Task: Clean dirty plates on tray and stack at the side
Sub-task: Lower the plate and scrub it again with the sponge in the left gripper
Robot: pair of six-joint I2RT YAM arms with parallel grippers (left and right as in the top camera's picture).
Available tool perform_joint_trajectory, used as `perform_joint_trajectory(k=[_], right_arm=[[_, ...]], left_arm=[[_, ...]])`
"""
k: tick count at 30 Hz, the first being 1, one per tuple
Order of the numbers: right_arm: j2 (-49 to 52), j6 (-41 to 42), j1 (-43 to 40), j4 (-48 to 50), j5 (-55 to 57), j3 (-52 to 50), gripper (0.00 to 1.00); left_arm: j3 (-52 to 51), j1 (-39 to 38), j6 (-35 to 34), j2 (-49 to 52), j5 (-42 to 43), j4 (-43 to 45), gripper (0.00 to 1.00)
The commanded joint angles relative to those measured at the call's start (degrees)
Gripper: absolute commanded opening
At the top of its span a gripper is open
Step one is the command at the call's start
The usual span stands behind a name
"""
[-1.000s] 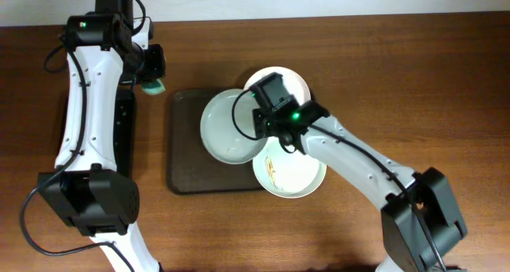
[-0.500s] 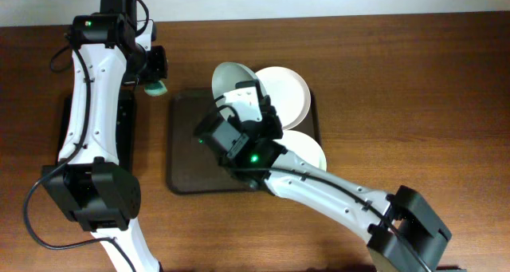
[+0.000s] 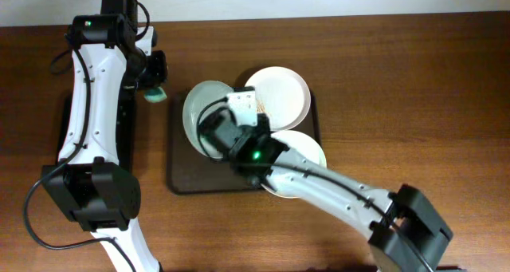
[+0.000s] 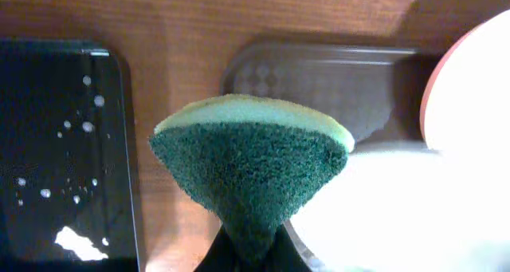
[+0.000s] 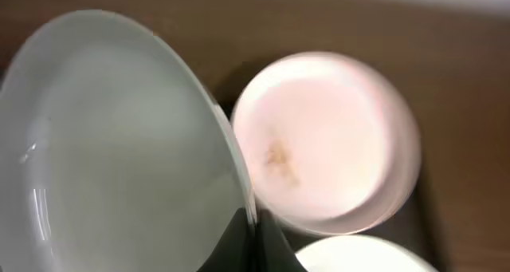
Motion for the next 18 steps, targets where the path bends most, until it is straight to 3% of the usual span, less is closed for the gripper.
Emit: perform_joint_trajectory(k=[1, 5, 11, 16, 18], right_arm=[[1.3, 3.9, -7.2, 0.1, -25.0, 0.7, 0.04], [6.8, 3.9, -11.5, 0.9, -35.3, 0.7, 0.04], [12.0, 3.9, -11.6, 5.5, -35.1, 0.7, 0.04], [12.6, 3.9, -11.6, 6.9, -34.9, 0.7, 0.04], [12.6, 4.0, -12.1, 7.1, -34.9, 0.7, 0.04]], left_arm=[[0.8, 0.2, -0.1, 0.3, 2.2, -2.0, 0.01], [0.7, 0.0, 0.3, 0.3, 4.3, -4.4, 0.01], [0.2, -2.7, 0.1, 0.3, 4.3, -10.2, 0.01], [-4.4, -5.7, -8.1, 0.3, 0.0, -9.7, 0.01], [-10.9, -5.9, -11.4, 0.3, -0.1, -5.3, 0.01]])
